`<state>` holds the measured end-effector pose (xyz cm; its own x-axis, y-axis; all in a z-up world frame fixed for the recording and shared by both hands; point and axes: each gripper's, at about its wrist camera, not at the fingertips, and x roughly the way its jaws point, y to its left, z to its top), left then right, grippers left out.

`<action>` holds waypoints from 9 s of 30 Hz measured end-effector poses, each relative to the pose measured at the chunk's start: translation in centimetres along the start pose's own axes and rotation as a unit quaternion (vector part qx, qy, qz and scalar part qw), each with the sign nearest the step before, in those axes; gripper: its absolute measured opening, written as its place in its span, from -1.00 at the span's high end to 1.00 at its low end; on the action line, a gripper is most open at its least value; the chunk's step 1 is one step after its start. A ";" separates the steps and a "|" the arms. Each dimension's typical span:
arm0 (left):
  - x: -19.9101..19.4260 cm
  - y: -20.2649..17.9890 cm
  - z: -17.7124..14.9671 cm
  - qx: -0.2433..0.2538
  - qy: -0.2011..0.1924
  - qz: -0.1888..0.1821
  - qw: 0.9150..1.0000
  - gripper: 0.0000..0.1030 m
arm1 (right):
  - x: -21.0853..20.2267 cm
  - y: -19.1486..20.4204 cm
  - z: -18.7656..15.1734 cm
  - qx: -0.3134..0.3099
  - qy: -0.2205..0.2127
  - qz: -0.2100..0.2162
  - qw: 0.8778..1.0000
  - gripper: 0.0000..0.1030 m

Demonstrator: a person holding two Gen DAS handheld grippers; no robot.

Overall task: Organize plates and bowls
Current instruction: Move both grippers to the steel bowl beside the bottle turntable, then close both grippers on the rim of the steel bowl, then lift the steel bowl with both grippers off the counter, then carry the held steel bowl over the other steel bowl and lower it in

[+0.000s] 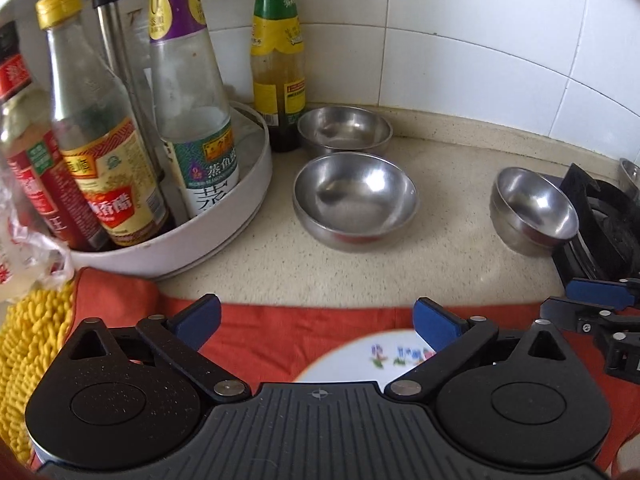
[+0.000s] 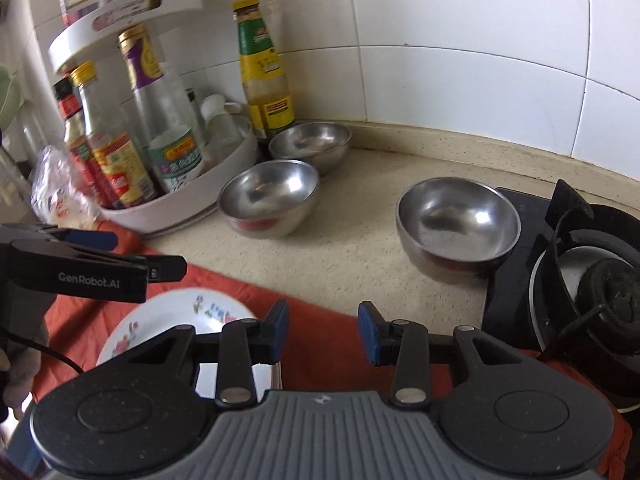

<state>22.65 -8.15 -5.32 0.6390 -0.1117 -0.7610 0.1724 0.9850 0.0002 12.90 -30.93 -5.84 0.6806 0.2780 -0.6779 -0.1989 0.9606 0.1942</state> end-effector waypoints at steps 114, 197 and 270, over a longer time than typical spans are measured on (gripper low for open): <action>18.8 0.8 15.6 -0.136 0.107 -0.015 0.985 -0.71 | 25.0 -7.8 20.1 0.116 0.115 0.108 0.981 0.46; -4.5 -5.3 8.8 0.073 -0.116 -0.052 0.989 -0.05 | -0.8 0.6 12.1 0.040 -0.012 0.030 0.999 0.67; 6.7 -11.2 9.9 0.137 0.024 -0.113 0.984 -0.55 | 1.7 -11.1 4.0 0.200 0.059 -0.071 0.975 0.41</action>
<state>32.39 -21.18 -3.98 0.5260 -0.3112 -0.7915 0.5059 0.8626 -0.0029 19.10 -41.10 -6.31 0.5901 0.1624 -0.7908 0.1991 0.9200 0.3375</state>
